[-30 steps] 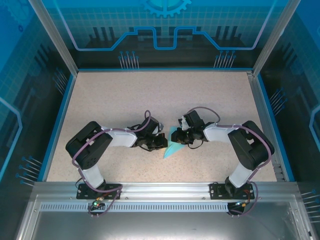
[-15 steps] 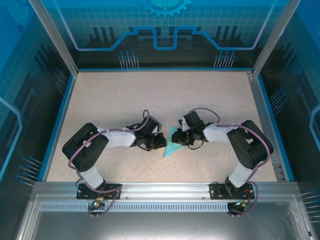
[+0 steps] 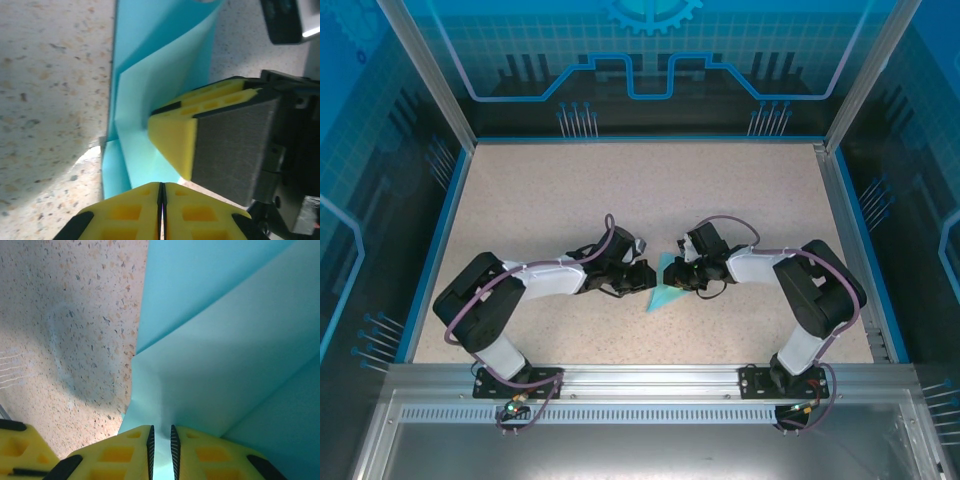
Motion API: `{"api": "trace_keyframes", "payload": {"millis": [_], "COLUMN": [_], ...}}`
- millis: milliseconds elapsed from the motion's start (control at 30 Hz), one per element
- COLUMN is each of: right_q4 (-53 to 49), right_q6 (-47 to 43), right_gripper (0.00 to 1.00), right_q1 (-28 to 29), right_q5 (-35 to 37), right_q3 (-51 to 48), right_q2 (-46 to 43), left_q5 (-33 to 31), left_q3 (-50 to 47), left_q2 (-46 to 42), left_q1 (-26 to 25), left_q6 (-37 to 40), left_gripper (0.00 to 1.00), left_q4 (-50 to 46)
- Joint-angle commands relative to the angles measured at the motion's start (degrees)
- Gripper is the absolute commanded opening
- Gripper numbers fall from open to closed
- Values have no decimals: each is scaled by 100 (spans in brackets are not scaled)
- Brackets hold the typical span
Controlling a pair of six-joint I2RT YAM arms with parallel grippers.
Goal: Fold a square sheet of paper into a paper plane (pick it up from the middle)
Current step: Fourth fold the wing at the center of the table.
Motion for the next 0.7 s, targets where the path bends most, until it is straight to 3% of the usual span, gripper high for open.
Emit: {"api": "trace_keyframes", "payload": {"millis": [0,667], "right_q4": [-50,-138], "right_q6": [-98,-8], "right_gripper": [20,19], "right_q1": [-80,-88], "right_q5": [73,141], "right_q3": [-61,-16], "right_q2": [134,180], "left_q5": [429,117], "left_q3": [-50,163], "left_q2": [50,615], "left_q1": [-30,-147], "left_q6": [-26,119], "left_gripper": [12,10], "left_q4": [250,-377]}}
